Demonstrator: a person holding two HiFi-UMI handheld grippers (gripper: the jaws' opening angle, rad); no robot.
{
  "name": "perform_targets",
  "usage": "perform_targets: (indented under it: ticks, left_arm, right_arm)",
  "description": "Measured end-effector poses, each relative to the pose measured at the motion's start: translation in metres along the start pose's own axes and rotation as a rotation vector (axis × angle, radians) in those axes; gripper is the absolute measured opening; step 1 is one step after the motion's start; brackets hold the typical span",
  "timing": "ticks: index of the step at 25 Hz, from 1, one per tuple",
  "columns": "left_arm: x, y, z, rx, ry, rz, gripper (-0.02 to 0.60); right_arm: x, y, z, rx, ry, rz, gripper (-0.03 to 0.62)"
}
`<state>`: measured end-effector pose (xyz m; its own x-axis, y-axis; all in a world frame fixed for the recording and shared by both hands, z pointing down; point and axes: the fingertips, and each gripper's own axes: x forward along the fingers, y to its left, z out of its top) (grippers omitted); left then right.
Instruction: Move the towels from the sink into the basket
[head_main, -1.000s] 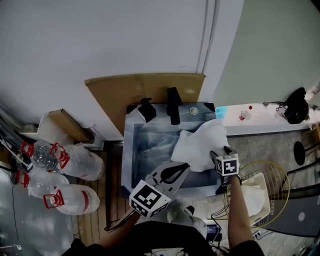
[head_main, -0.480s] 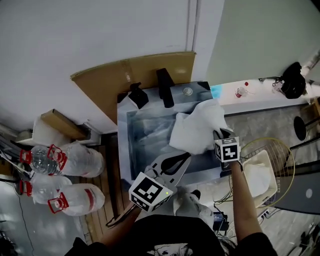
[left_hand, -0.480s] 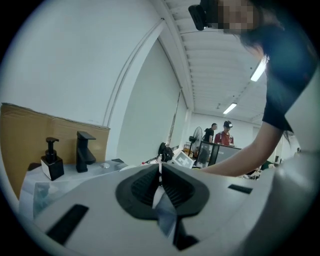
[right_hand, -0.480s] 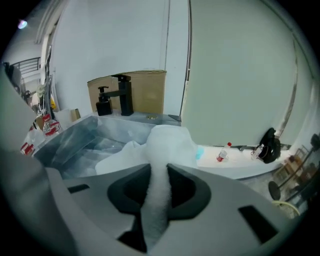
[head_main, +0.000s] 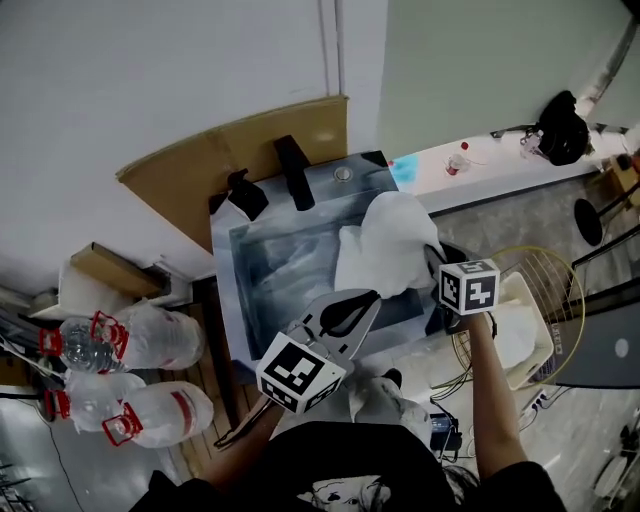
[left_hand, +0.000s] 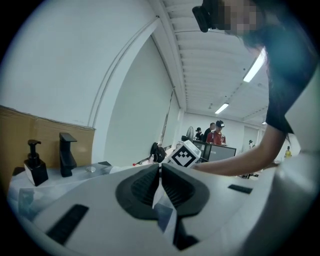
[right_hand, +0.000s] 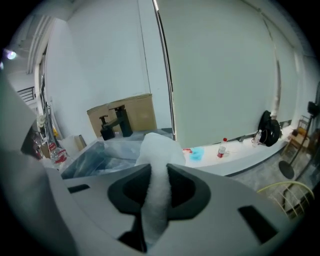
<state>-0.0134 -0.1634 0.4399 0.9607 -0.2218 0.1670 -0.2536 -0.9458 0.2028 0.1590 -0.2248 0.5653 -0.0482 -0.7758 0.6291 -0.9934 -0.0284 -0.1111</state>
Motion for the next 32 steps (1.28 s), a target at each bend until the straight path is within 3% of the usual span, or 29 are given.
perform_targets:
  ticks: [9, 17, 25, 32]
  left_arm:
    - [0.061, -0.046, 0.022, 0.043, -0.019, -0.125, 0.008]
    - [0.123, -0.107, 0.039, 0.065, -0.044, -0.228, 0.008]
    - [0.179, -0.170, 0.039, 0.072, -0.033, -0.315, 0.008]
    - [0.223, -0.227, 0.029, 0.092, 0.004, -0.419, 0.008]
  right_arm:
    - [-0.094, -0.025, 0.040, 0.087, -0.165, 0.025, 0.071]
    - [-0.187, -0.076, 0.043, 0.154, -0.293, -0.009, 0.069]
    - [-0.272, -0.151, 0.034, 0.203, -0.406, -0.116, 0.067]
    - [-0.320, -0.238, -0.031, 0.275, -0.366, -0.299, 0.067]
